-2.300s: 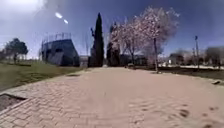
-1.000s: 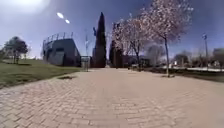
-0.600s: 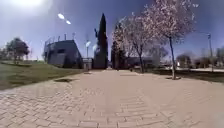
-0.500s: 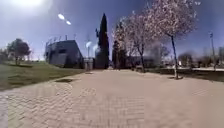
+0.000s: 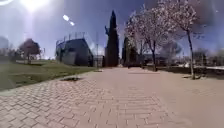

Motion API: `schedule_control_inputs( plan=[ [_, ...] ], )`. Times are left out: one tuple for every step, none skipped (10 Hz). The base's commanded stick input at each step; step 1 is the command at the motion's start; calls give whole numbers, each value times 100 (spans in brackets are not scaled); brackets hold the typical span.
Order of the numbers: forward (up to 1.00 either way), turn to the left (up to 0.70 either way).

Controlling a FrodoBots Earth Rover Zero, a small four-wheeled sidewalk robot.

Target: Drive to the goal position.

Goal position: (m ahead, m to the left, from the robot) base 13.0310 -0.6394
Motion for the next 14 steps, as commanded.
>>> schedule_control_inputs(
  plan=[
    [96,0],
    [96,0],
    [96,0],
    [96,0],
    [96,0],
    [96,0],
    [96,0],
    [96,-1],
    [96,-8],
    [96,-21],
    [96,-24],
    [96,-28],
    [96,-27],
    [96,-27]
  ],
)
